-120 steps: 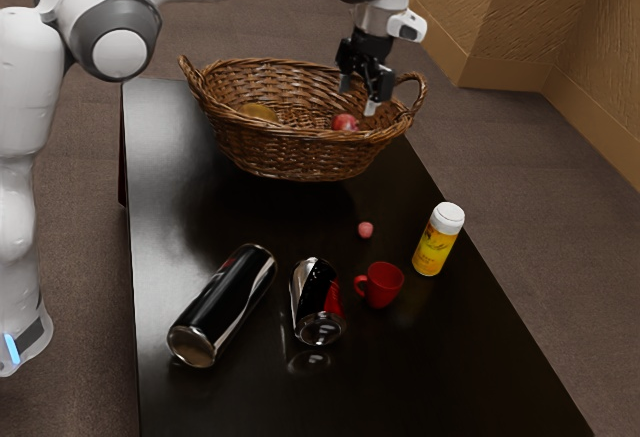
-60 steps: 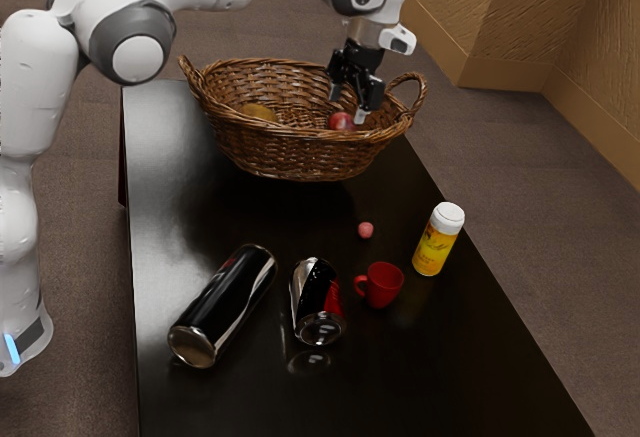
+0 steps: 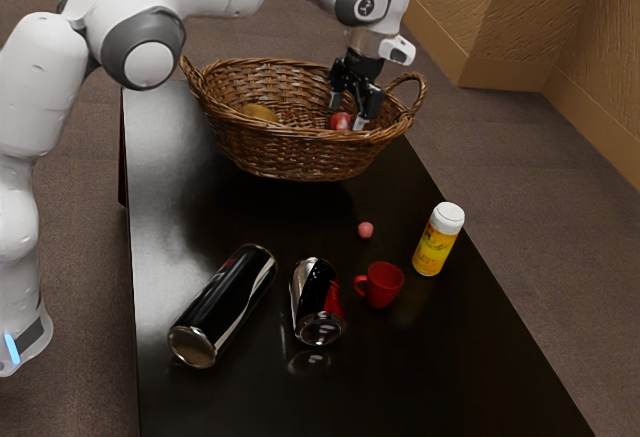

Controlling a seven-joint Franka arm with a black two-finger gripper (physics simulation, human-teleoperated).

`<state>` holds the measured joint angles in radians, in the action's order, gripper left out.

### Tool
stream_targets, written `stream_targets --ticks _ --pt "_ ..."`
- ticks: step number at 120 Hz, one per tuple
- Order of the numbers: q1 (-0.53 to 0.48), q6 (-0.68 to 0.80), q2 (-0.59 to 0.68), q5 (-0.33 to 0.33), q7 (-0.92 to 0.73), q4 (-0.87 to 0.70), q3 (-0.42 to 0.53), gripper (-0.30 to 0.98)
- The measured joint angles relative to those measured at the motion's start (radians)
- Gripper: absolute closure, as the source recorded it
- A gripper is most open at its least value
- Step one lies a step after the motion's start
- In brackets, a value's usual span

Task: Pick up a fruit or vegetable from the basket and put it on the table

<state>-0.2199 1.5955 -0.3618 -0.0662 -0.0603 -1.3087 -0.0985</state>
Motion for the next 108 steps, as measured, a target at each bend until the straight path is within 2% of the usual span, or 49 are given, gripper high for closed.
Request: stream_targets --ticks 90,108 --pt "-0.01 0.003 -0.054 -0.021 -0.021 0.017 0.003 0.0" --pt "-0.01 0.006 -0.057 -0.02 -0.022 0.029 0.003 0.27"
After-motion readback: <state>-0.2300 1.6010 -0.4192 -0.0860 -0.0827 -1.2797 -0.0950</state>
